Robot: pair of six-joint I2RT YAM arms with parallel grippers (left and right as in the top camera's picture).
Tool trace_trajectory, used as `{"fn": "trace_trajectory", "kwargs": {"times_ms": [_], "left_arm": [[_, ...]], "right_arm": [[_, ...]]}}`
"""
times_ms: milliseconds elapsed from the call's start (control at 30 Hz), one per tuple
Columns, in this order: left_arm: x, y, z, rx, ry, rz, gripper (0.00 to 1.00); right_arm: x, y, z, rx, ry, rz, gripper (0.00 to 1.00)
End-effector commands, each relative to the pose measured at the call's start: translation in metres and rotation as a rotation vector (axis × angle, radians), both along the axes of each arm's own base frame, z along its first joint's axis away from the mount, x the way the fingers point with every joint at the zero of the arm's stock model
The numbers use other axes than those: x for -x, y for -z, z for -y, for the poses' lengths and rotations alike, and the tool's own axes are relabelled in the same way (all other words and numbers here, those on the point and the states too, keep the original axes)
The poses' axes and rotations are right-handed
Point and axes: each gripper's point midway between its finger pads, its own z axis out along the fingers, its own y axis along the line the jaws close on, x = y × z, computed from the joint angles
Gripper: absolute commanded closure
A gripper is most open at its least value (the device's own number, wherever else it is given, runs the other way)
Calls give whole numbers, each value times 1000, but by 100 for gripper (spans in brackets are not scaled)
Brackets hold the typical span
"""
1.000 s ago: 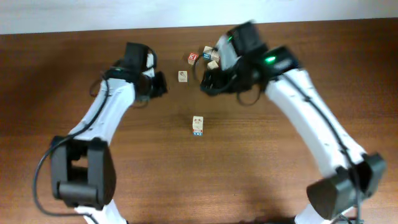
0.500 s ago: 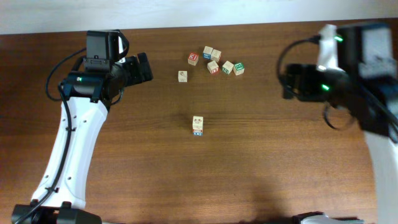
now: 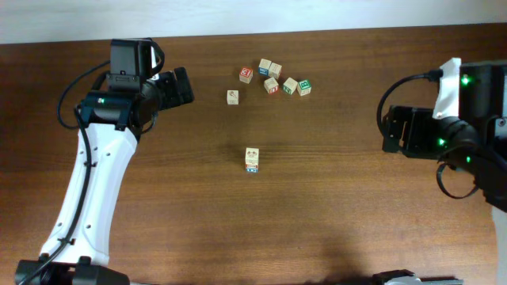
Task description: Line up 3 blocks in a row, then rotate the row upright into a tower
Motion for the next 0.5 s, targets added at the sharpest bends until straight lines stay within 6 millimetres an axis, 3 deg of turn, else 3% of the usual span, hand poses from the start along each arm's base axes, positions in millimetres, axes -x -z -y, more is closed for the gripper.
{"fn": "trace_trajectory", "kwargs": {"times_ms": [0, 200, 467], "left_arm": [[-2, -1, -4, -22, -3, 5, 1], [-2, -1, -4, -22, -3, 5, 1], [-2, -1, -4, -22, -3, 5, 1]], "right_arm": [[-2, 0, 9, 36, 26, 1, 2], [-6, -11, 10, 100, -51, 193, 2], [33, 30, 12, 93, -45, 535, 2]]}}
